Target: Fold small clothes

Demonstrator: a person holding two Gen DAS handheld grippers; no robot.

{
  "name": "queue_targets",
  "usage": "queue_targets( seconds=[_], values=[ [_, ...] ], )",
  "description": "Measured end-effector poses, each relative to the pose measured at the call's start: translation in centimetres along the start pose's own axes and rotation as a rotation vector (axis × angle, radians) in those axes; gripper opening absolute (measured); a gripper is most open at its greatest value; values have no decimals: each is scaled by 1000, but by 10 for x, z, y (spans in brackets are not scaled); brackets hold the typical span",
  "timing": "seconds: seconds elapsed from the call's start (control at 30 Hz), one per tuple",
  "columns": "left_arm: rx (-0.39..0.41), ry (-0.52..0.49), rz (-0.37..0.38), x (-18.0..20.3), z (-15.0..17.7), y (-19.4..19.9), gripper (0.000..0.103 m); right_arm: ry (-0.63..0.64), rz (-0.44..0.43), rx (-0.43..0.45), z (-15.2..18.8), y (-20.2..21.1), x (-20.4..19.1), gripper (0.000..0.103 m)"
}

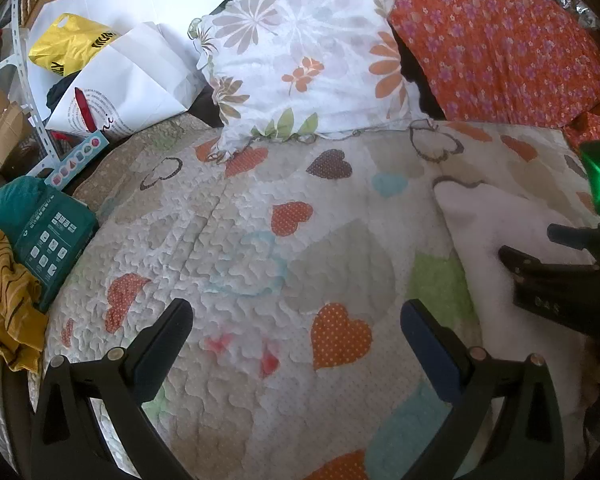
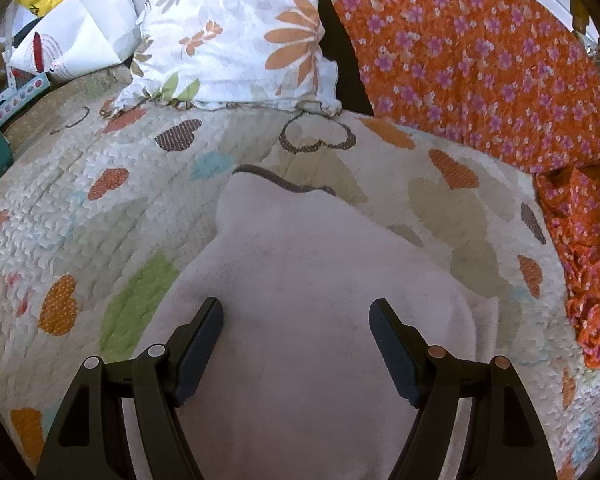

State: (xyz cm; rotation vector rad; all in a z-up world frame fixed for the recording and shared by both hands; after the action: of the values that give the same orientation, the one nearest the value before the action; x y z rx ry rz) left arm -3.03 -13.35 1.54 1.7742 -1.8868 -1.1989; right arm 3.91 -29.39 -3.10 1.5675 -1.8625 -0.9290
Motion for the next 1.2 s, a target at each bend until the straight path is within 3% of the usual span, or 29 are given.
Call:
queue_targets(
  seconds=[0.17,0.3,0.63,0.77,0.93,1.1,1.2],
  values=[
    [-2,0,2,0,1,0,103,-69,-11,-38,-4,-12,8,89],
    [-3,0,7,-2,1,1,103,-127,-44,-57,-7,-11,17,90],
    [56,7,41,0,-4,15,103,-95,-12,82,-6,37,26,90],
    [83,5,74,7,-5,19,103,-148,23,118,0,65,56,90],
    [16,72,221,15,-2,-1,103,-339,33,125,8,92,118,90],
    [-53,113,362,36,3,-23,103,-506,-15,64,34,99,165,90],
    [-72,154,524,51,-2,-35,103,-568,-74,-4,47,89,181,90]
  ],
)
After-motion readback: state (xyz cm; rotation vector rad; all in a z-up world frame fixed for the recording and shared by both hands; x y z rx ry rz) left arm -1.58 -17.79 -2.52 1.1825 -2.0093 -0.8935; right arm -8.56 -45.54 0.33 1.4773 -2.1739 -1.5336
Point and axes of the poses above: each gripper's, at about its wrist camera, not at the fingertips, and y roughly against the way its jaws point, x to its right, z to its underside, the point moved 1 cm from there along -y, roughly the way its jaws point, and after that the axes turned 15 degrees about -y, right-handed, at the moved point
